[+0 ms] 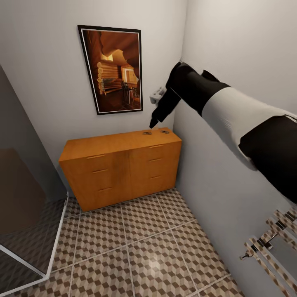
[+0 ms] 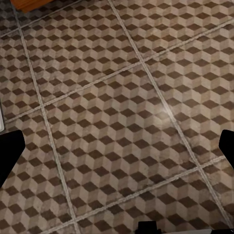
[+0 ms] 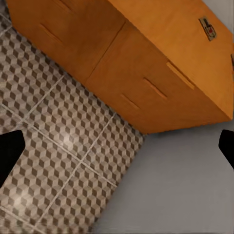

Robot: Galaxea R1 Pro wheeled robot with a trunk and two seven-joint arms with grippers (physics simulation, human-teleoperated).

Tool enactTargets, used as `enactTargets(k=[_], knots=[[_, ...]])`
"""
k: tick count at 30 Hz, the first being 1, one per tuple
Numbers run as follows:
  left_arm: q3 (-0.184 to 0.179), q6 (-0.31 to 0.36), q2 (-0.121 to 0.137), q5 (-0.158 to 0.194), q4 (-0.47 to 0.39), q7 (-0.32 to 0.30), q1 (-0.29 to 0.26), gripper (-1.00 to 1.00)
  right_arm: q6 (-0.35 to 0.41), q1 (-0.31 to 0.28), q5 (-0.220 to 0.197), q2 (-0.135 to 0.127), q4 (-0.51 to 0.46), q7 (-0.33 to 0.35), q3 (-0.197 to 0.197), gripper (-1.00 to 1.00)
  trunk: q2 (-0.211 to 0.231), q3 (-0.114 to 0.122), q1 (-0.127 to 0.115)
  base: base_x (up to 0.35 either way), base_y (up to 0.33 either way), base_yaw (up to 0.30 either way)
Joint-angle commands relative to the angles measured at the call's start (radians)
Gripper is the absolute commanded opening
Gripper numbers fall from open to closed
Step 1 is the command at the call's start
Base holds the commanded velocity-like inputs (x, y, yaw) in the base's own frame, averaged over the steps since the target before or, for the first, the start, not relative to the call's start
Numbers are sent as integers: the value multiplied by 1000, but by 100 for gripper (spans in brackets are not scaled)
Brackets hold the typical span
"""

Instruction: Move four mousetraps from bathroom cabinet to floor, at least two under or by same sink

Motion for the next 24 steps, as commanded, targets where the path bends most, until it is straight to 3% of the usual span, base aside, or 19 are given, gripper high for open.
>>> enactTargets(k=[1, 4, 5, 11, 24], knots=[[-9, -6, -1, 9, 4, 1, -2, 100, -10, -1, 11, 0, 5, 35, 26, 100, -2, -2, 1, 0, 0, 0], [-9, -6, -1, 9, 4, 1, -2, 100, -47, -1, 11, 0, 19, 110, 107, 100, -2, -2, 1, 0, 0, 0], [-9, -6, -1, 9, 4, 1, -2, 100, -70, -1, 11, 0, 25, 155, 156, 100, -2, -2, 1, 0, 0, 0], [-9, -6, -1, 9, 4, 1, -2, 100, -122, 2, 11, 0, 37, 254, 268, 100, -2, -2, 1, 0, 0, 0], [-9, -6, 1, 9, 5, -1, 0, 100, -139, 29, 11, 0, 43, 286, 307, 100, -2, -2, 1, 0, 0, 0]])
